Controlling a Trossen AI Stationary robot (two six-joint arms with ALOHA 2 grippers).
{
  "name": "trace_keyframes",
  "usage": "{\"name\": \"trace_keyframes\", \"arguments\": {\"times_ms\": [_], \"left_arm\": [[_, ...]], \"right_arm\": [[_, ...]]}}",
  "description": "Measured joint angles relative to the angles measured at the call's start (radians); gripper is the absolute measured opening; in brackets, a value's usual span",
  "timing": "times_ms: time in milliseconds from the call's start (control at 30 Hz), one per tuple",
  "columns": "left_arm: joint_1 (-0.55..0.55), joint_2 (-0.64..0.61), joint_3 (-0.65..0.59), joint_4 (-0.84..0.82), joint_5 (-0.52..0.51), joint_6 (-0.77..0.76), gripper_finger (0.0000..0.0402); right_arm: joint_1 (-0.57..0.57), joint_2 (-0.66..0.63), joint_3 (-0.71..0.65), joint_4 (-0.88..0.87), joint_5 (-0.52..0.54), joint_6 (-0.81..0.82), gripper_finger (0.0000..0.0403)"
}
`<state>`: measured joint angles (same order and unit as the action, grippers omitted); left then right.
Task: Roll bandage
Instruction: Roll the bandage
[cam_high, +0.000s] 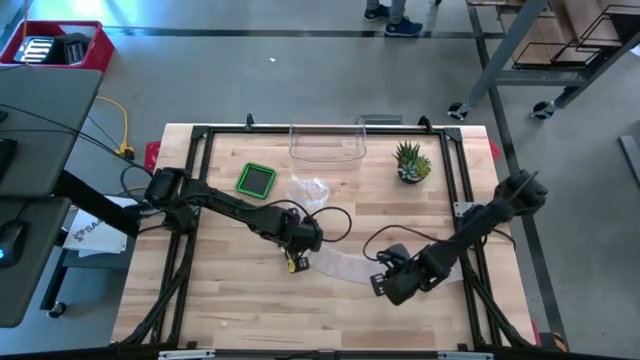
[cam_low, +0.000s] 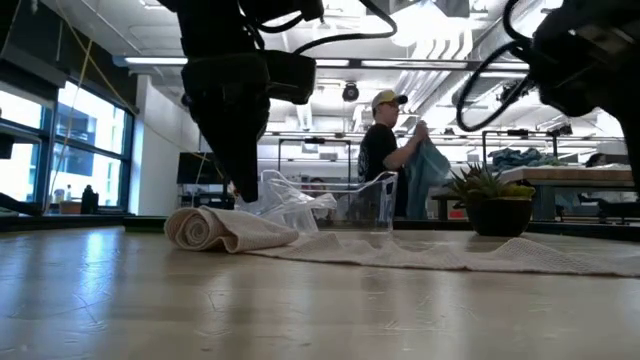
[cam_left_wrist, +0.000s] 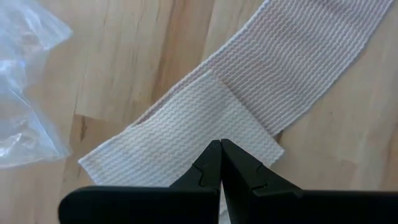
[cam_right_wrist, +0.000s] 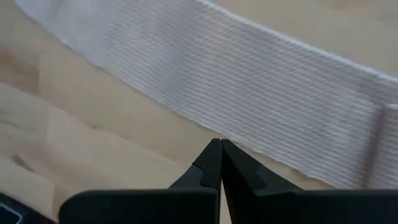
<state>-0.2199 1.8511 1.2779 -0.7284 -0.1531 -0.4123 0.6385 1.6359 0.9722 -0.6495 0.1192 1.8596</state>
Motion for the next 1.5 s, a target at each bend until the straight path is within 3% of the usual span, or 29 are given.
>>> {"name": "trace_keyframes", "arguments": {"times_ms": [267,500,667,833,1167,1333,1500], "left_arm": [[0.004,0.003,-0.028,0.056,0.062,0.026,0.0000],[0.010,0.006,-0.088,0.098,0.110,0.007,0.0000],[0.011,0.006,-0.133,0.100,0.116,-0.022,0.0000],[-0.022,0.001,-0.176,0.115,0.138,-0.146,0.0000],[-0.191,0.001,-0.209,0.114,0.140,-0.671,0.0000],[-0.270,0.002,-0.208,0.033,0.110,-0.788,0.0000],[-0.318,0.002,-0.208,-0.109,0.096,-0.800,0.0000]], "right_arm": [[-0.007,0.003,-0.002,-0.014,0.028,0.004,0.0000],[-0.040,0.010,-0.109,0.199,0.036,0.027,0.0000],[-0.056,0.010,-0.137,0.230,0.034,0.027,0.0000],[-0.078,0.014,-0.137,0.170,0.029,0.014,0.0000],[-0.233,0.014,-0.137,0.173,0.000,-0.227,0.0000],[-0.291,0.014,-0.137,0.239,-0.017,-0.323,0.0000],[-0.327,0.014,-0.136,0.325,-0.017,-0.384,0.0000]]}}
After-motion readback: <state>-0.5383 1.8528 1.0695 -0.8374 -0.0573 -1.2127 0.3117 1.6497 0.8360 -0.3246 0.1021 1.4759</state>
